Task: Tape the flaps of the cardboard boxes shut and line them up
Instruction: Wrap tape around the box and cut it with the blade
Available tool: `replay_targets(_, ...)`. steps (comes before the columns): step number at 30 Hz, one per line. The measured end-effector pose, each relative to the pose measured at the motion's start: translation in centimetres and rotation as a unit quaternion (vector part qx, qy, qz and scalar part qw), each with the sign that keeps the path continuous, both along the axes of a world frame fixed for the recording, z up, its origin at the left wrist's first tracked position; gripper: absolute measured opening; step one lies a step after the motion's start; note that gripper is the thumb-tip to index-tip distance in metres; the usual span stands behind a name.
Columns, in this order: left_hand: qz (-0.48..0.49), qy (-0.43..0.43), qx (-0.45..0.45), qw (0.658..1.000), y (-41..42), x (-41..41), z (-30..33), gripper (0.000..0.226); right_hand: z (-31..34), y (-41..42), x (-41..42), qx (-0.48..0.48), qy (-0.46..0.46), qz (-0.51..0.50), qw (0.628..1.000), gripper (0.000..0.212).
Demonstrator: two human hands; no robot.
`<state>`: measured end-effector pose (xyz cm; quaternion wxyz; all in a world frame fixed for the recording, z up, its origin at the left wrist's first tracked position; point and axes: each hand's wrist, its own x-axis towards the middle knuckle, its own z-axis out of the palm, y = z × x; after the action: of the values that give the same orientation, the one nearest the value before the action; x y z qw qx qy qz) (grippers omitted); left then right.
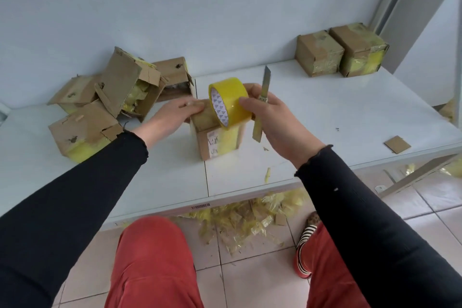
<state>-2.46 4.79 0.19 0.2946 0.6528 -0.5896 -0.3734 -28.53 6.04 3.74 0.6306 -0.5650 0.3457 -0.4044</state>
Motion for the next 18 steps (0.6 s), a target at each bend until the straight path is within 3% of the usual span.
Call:
replay_targets(3,0.014,-0.053,-0.073,0.996,0.0,-0.3,-0.1,0.023,0.8,-0.6,1.4,-0.021,0.050,0.003,0.999,0.017)
replay_targets(6,-0.100,-0.057,-0.104,0.988,0.1,-1.2,0.3,0.027,0.3,-0.5,2.3,-0.020,0.078,-0.010,0.997,0.028)
replay_targets(8,-0.157,-0.074,-0.055,0.983,0.4,-1.6,0.4,0.050,0.0,0.0,2.5,-0.011,0.084,-0.012,0.996,0.043)
replay_targets(11,-0.139,-0.194,-0.027,0.971,0.6,-1.4,0.2,0.087,-0.4,0.8,2.5,-0.014,0.085,-0.008,0.996,0.044)
replay_targets(15,-0.134,-0.246,-0.044,0.959,0.6,-1.6,0.0,0.093,-0.6,2.8,1.5,-0.070,0.073,-0.005,0.995,0.021)
replay_targets(18,-0.122,-0.244,-0.042,0.961,0.7,-1.2,-0.3,0.105,-1.7,5.7,0.0,-0.092,0.091,-0.026,0.991,0.022)
